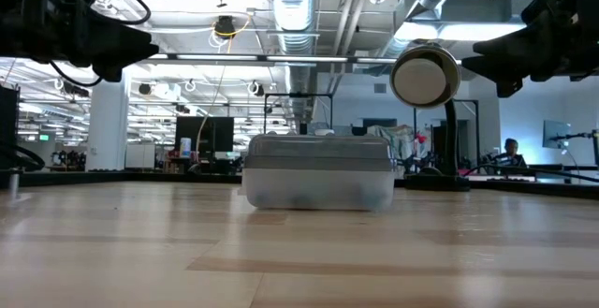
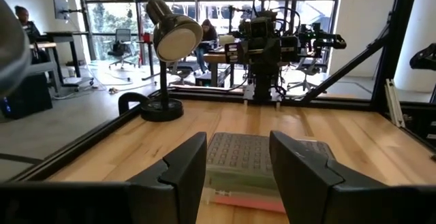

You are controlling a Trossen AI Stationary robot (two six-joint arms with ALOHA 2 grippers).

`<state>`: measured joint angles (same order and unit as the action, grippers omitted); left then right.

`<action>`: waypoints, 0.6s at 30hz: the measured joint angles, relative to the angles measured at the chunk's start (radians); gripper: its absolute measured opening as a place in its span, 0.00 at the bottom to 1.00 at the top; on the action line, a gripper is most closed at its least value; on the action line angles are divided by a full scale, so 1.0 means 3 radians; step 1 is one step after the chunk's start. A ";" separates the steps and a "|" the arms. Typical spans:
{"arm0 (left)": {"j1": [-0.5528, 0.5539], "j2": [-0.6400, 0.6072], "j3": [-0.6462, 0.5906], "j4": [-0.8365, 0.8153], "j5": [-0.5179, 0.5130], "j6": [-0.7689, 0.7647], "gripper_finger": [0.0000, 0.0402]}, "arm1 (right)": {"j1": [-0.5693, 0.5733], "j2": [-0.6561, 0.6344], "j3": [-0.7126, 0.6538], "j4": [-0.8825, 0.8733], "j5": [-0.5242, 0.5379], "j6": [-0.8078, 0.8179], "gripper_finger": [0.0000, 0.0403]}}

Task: Pick & place school supplies into a supply box
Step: Return to Home Position

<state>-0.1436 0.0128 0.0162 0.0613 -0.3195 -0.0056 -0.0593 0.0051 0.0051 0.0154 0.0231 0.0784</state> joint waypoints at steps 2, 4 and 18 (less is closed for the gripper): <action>0.0000 0.0000 0.0000 -0.0001 0.0000 0.0048 0.39 | 0.0000 0.0000 -0.0001 0.0000 0.0000 0.0001 0.44; 0.0000 0.0000 0.0000 -0.0003 0.0000 0.0051 0.39 | 0.0000 0.0000 -0.0001 0.0000 0.0000 0.0001 0.44; 0.0000 0.0000 0.0000 -0.0009 -0.0002 0.0023 0.39 | 0.0000 0.0000 -0.0001 0.0000 0.0000 0.0001 0.44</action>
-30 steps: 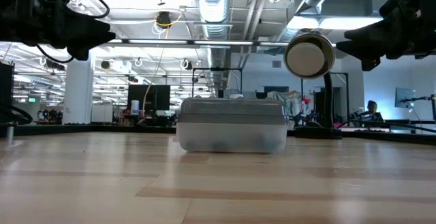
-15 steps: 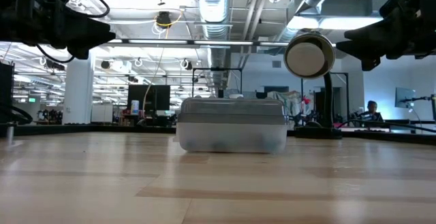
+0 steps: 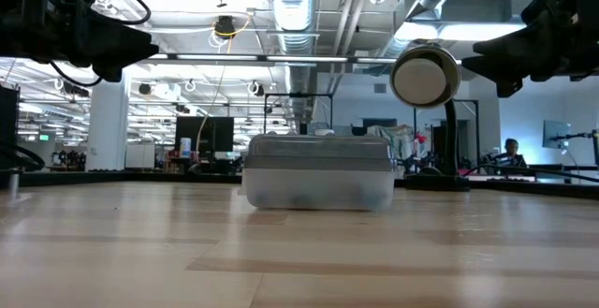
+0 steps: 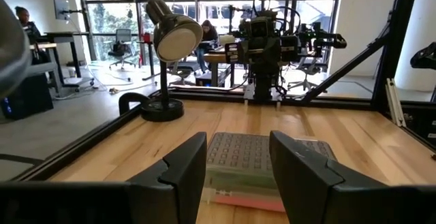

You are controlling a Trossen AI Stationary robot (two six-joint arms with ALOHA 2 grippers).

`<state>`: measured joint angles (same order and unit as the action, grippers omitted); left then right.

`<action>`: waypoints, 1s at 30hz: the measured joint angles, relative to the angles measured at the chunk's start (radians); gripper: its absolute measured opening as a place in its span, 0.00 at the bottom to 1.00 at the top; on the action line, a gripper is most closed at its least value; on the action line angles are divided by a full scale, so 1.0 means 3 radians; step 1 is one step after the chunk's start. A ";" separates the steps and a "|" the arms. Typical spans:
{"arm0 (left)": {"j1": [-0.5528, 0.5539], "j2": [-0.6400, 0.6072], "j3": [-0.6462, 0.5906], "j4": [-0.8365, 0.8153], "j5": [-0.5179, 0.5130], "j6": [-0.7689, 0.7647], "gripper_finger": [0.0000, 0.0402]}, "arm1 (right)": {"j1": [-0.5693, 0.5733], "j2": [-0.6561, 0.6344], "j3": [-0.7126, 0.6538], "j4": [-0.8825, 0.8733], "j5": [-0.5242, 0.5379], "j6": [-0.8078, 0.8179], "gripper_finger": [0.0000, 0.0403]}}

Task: Pick & place school supplies into a supply box
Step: Return to Home Position

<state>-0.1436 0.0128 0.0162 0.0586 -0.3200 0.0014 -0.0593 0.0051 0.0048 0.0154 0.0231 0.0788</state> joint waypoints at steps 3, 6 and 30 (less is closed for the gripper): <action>0.0000 0.0000 0.0000 0.0000 0.0000 0.0032 0.39 | 0.0000 0.0000 0.0000 0.0000 0.0001 0.0000 0.44; 0.0000 0.0000 0.0000 -0.0001 -0.0001 0.0036 0.39 | 0.0000 0.0000 0.0000 0.0000 0.0001 0.0000 0.44; 0.0000 0.0000 0.0000 -0.0002 -0.0002 0.0029 0.39 | 0.0000 0.0000 0.0000 0.0000 0.0001 0.0000 0.44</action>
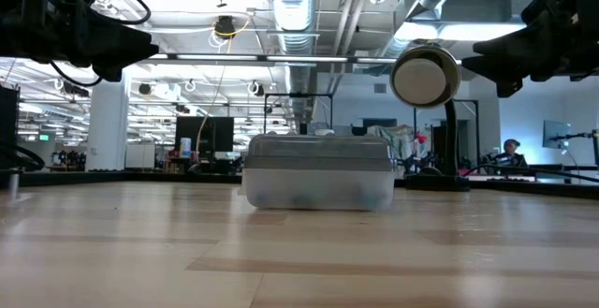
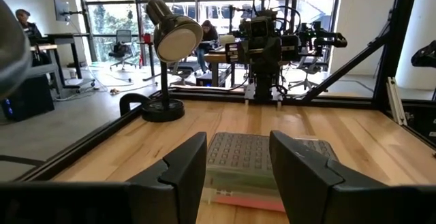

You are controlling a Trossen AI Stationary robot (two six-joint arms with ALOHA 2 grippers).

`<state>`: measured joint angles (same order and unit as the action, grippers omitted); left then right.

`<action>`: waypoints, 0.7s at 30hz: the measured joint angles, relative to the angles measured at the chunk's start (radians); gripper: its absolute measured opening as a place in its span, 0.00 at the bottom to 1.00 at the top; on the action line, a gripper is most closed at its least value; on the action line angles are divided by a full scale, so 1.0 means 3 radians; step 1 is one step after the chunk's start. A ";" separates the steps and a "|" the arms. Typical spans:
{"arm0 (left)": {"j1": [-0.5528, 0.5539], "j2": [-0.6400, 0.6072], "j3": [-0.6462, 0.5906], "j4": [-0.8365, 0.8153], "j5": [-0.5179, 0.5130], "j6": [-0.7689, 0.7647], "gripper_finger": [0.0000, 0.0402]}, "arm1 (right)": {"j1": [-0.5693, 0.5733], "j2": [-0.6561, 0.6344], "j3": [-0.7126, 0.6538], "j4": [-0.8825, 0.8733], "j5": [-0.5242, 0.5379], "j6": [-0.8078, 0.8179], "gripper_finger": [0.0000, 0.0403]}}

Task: Pick & place school supplies into a supply box
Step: Return to Home Position

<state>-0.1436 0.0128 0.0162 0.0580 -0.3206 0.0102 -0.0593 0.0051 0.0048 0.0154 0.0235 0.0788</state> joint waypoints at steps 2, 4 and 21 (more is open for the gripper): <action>0.0000 0.0000 0.0000 0.0001 0.0000 -0.0002 0.39 | -0.0001 0.0000 0.0000 0.0000 0.0000 0.0000 0.44; 0.0000 0.0000 0.0000 0.0001 0.0000 -0.0024 0.39 | 0.0000 0.0000 0.0000 0.0000 0.0000 0.0000 0.44; 0.0000 0.0000 0.0000 -0.0001 0.0000 0.0001 0.39 | 0.0000 0.0000 0.0000 -0.0001 0.0000 0.0000 0.44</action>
